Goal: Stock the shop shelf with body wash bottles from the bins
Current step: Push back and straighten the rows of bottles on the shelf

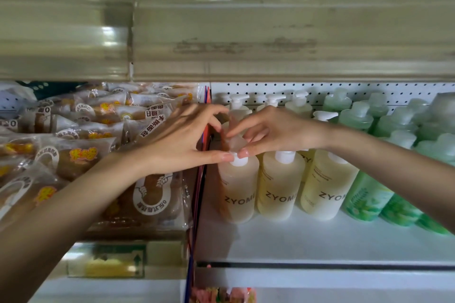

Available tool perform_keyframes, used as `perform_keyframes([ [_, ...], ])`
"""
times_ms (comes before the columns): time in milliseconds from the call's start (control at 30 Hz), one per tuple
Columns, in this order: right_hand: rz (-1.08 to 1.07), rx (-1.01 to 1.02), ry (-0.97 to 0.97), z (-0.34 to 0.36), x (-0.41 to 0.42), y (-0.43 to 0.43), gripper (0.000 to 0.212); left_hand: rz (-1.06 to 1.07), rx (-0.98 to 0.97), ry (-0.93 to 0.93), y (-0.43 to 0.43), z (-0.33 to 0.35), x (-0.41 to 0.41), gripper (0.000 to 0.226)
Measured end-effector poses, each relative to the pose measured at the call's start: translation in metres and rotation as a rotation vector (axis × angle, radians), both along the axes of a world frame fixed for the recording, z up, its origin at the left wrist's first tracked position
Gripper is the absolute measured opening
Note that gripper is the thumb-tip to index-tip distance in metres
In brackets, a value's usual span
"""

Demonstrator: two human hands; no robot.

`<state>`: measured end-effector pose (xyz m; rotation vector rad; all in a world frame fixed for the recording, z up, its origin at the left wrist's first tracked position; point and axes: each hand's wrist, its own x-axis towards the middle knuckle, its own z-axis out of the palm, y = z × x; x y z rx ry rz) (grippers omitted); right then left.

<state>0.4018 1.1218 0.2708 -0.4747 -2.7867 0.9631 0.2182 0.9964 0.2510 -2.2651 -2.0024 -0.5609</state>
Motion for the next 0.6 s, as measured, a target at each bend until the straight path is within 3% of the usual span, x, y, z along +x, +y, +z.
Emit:
perform_keyframes([
  [600,-0.039,-0.11,0.024,-0.0036,-0.0088,0.0023,0.03,-0.048,0.056,0.022,0.0032,-0.0033,-0.0031,0.086],
])
